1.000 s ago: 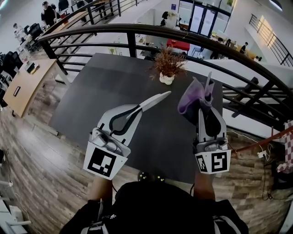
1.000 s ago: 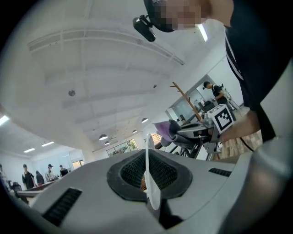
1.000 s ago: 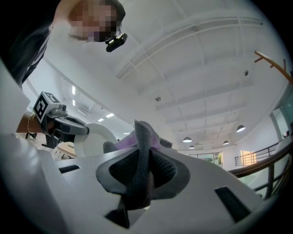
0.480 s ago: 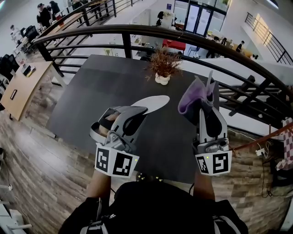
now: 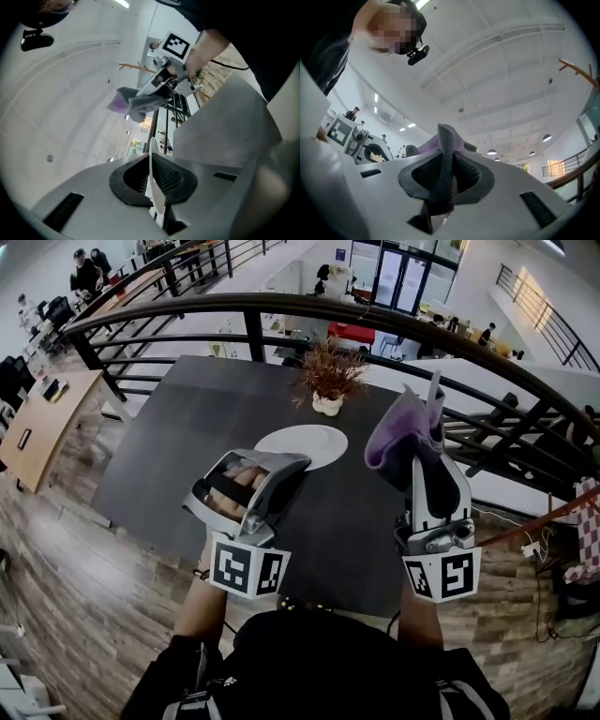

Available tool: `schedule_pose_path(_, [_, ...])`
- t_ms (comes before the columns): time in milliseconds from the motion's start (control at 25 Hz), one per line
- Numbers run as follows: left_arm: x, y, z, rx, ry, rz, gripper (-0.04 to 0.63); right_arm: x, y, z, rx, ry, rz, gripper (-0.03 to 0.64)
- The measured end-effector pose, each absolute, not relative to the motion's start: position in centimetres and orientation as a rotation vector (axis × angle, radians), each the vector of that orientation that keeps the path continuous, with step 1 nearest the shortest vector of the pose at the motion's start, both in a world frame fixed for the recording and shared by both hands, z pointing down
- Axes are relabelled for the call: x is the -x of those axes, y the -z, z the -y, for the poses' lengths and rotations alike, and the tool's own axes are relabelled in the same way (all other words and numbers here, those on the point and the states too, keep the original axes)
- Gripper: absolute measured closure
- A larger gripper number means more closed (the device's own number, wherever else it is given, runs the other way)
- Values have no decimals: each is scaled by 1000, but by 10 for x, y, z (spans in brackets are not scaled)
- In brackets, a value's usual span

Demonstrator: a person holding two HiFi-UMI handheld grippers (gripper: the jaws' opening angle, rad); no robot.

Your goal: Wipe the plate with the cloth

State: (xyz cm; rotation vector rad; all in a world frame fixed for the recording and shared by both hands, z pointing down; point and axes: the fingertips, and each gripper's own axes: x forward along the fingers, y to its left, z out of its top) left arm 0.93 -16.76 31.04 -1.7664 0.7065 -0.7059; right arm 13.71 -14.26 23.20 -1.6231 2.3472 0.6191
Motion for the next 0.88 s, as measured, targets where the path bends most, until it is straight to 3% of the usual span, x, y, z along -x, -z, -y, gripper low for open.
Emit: schedule_pose_path(880, [-36,-317,148,1606,704,-558,578,-40,-218,120,1213,-701,-2519,545])
